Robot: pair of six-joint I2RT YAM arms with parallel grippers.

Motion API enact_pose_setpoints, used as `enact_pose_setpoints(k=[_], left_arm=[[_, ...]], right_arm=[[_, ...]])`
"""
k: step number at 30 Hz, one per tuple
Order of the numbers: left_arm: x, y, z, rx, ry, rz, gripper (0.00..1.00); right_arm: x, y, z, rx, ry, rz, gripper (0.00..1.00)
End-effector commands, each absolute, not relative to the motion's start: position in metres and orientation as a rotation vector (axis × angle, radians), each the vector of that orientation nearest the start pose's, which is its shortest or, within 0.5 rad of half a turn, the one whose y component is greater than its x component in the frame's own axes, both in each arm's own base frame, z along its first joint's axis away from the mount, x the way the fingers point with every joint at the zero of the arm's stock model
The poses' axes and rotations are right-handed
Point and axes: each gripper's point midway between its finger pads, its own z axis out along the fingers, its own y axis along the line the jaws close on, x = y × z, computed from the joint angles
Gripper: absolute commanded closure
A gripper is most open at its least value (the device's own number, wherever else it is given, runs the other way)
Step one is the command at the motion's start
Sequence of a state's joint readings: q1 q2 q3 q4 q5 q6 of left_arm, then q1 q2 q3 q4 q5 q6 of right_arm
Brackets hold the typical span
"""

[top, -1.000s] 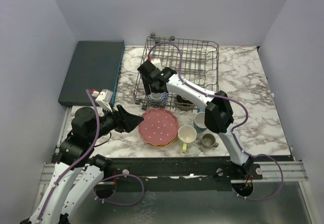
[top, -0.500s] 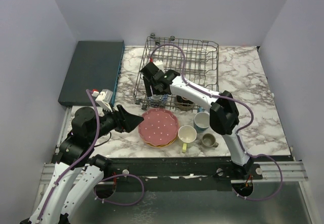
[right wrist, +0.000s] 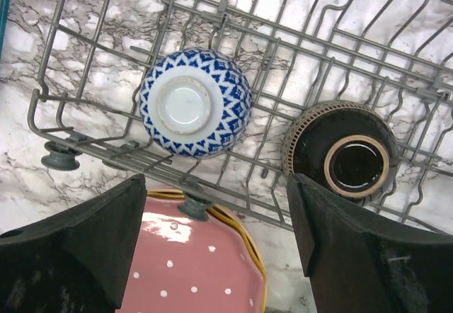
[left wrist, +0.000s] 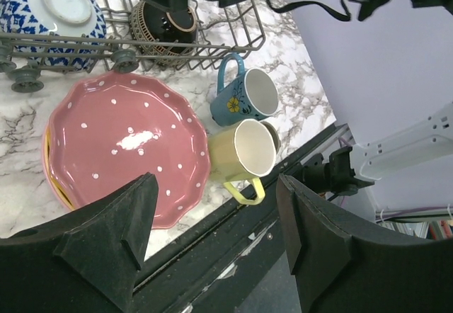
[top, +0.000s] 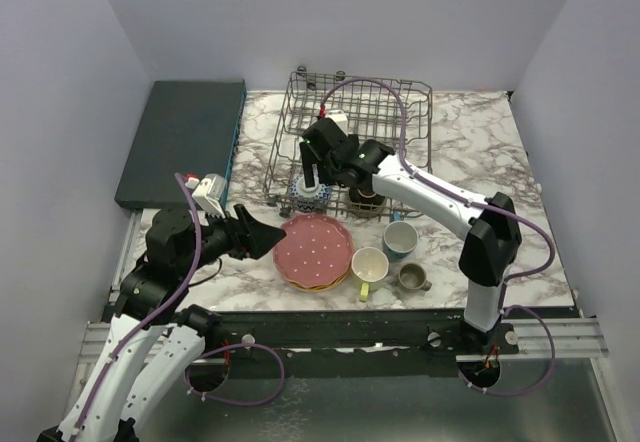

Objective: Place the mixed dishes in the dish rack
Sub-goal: Turn the bowl upside down on the dish rack.

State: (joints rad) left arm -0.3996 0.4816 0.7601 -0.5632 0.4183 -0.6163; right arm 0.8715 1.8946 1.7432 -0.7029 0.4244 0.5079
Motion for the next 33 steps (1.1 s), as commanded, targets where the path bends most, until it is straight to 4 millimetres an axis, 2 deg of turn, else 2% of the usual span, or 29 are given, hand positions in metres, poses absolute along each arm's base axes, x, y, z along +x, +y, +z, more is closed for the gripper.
enact_pose_setpoints(k=[1, 8, 13, 14, 15, 16, 27, 33], left_arm=[[0.165, -0.168, 0.259, 0.087, 1.989, -1.051, 0.25], [0.182, -0.165, 0.247, 0.02, 2.07, -0.977, 0.23], [0.204, -0.158, 0.238, -0.043, 2.125, -0.869, 0.23], [0.209, -0.156, 0.238, -0.058, 2.128, -0.841, 0.23], [0.203, -0.15, 0.26, -0.05, 2.039, -0.842, 0.23], [0.22, -0.153, 0.24, -0.077, 2.136, -0.79, 0.23], [0.289, -0.141, 0.248, -0.101, 2.214, -0.511, 0.23], [0.33, -0.138, 0.242, -0.106, 2.259, -0.434, 0.24]], right_arm=[[0.342, 0.328, 0.199, -0.207, 2.282, 0.207, 0.14], [0.319, 0.292, 0.215, -0.189, 2.268, 0.178, 0.13], [0.303, 0.269, 0.223, -0.178, 2.264, 0.165, 0.14], [0.3, 0.265, 0.225, -0.179, 2.263, 0.165, 0.14], [0.297, 0.261, 0.225, -0.18, 2.266, 0.16, 0.14], [0.293, 0.257, 0.228, -0.182, 2.265, 0.161, 0.14], [0.262, 0.212, 0.233, -0.157, 2.282, 0.117, 0.17], [0.253, 0.189, 0.219, -0.109, 2.336, 0.097, 0.19]])
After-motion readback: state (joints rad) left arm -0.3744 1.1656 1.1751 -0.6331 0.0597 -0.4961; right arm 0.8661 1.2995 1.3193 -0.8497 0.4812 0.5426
